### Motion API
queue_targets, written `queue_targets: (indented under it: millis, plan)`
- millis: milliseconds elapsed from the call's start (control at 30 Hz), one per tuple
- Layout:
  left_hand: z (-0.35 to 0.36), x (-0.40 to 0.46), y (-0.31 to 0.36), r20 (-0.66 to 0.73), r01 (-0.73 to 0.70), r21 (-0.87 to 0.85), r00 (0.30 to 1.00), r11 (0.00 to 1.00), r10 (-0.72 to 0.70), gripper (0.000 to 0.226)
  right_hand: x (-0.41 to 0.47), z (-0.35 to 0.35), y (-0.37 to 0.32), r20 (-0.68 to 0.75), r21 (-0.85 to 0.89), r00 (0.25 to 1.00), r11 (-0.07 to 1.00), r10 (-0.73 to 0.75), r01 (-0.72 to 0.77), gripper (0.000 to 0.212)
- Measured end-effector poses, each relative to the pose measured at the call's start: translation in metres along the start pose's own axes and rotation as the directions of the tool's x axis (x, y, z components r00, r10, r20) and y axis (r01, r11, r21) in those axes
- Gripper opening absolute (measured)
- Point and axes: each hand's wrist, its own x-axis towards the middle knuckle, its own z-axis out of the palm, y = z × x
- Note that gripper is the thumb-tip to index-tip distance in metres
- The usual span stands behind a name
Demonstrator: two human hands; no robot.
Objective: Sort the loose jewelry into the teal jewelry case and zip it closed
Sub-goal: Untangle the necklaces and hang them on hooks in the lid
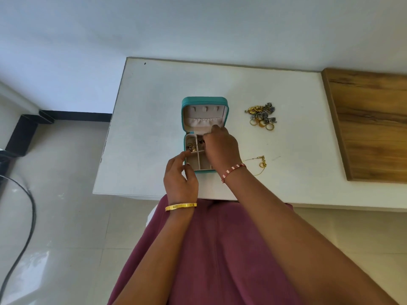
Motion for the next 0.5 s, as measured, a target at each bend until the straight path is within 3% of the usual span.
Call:
queue_targets:
  millis: [300,433,500]
  plan:
    - [-0.002,0.001,-0.003,0.059,-0.001,0.012,0.998,1.000,0.001,0.033,0.013,-0.009,-0.014,0.016,-0.052,1.000,0.999,0.005,-0.004,0.029]
    - [-0.003,0.000,-0.002,0.061,-0.026,0.027,0.998,0.999,0.024,0.033,0.015,0.001,-0.004,0.016,0.091,0.999,0.995,0.050,-0.051,0.021]
    - [-0.004,-0.001,0.000,0.057,-0.039,0.042,0.998,0.998,0.037,0.032,0.013,0.004,0.003,0.007,0.272,0.996,0.958,0.092,-0.091,0.013]
